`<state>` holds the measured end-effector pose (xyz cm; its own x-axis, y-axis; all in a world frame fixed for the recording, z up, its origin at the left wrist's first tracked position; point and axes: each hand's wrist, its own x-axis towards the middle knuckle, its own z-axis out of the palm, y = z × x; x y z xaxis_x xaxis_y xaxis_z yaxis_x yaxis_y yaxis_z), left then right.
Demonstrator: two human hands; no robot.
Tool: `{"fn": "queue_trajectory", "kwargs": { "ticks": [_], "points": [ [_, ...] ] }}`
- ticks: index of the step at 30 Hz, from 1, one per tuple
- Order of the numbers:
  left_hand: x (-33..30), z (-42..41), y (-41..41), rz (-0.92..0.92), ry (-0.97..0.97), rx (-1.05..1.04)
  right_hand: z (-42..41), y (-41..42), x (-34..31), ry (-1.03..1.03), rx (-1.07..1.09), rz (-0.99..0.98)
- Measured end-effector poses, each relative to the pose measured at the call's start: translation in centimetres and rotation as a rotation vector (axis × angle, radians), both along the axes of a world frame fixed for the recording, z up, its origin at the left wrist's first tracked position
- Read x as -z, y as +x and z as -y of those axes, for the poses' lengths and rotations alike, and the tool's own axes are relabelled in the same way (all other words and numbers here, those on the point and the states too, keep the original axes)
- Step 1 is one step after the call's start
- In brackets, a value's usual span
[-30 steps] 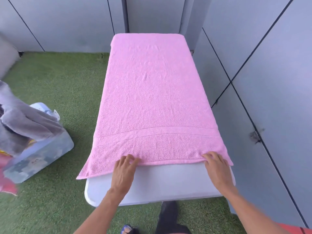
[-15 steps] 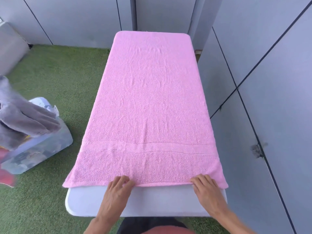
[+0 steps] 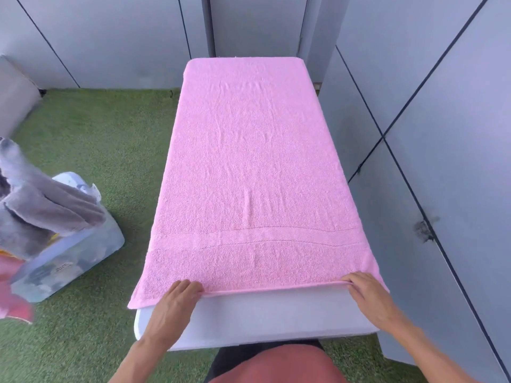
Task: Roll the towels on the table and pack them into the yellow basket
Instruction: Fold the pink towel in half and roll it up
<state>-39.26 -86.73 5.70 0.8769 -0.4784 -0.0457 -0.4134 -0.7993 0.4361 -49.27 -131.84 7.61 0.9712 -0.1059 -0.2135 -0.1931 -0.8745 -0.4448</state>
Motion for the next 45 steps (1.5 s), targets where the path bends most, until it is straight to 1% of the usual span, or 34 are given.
{"fn": "queue_trajectory", "kwargs": {
  "ticks": [2,6,8,11,12,14,16,18,21,26,28,31,33,36,37,39,42,45],
  "points": [
    [-0.2,-0.7,0.4,-0.017,-0.017,-0.005,0.4,0.2,-0.6,0.053,0.024,-0.054],
    [-0.2,-1.9,1.3,-0.059,-0.011,-0.091,0.6,1.0,-1.3,0.127,0.115,-0.118],
    [-0.8,-1.9,2.1,-0.133,0.015,-0.095,0.8,1.3,-1.5,0.148,0.115,-0.182],
    [-1.7,-2.4,3.5,-0.314,0.038,-0.056,1.7,2.0,-1.7,0.161,0.101,-0.272],
    [-1.9,-2.8,3.9,-0.340,0.059,-0.056,1.9,2.2,-1.8,0.162,0.094,-0.282],
    [-2.0,-4.0,4.4,-0.328,0.090,-0.088,2.2,2.3,-1.9,0.143,0.076,-0.284],
    [-1.9,-5.2,4.1,-0.290,0.096,-0.132,2.7,1.9,-1.8,0.107,0.059,-0.238],
    [-1.9,-6.2,3.2,-0.248,0.070,-0.179,3.5,1.1,-1.6,0.077,0.048,-0.178],
    [-2.3,-7.3,2.6,-0.266,0.036,-0.230,4.8,0.2,-1.4,0.053,0.036,-0.158],
    [-3.1,-7.5,5.1,-0.471,0.114,-0.208,6.0,1.8,-2.1,0.094,0.045,-0.353],
    [-2.9,-7.2,5.7,-0.494,0.124,-0.222,6.0,2.9,-2.6,0.100,0.044,-0.382],
    [-2.7,-7.3,5.6,-0.419,0.100,-0.290,5.6,3.2,-2.8,0.062,0.095,-0.373],
    [-2.5,-7.2,4.5,-0.266,0.081,-0.323,5.2,2.9,-2.9,0.037,0.158,-0.321],
    [-2.2,-6.6,1.8,-0.067,0.133,-0.355,3.8,1.9,-3.5,-0.118,0.198,-0.200],
    [-2.0,-6.4,1.1,-0.037,0.140,-0.358,3.2,1.5,-3.6,-0.141,0.215,-0.169],
    [-1.4,-6.2,0.1,-0.022,0.125,-0.380,2.5,0.7,-3.1,-0.084,0.245,-0.129],
    [-0.3,-6.1,-0.8,0.050,0.149,-0.323,2.4,-0.1,-1.7,-0.005,0.223,-0.054],
    [0.2,-6.3,-1.0,0.055,0.112,-0.318,2.7,-0.8,-1.0,-0.044,0.160,-0.017]
  ]
}}
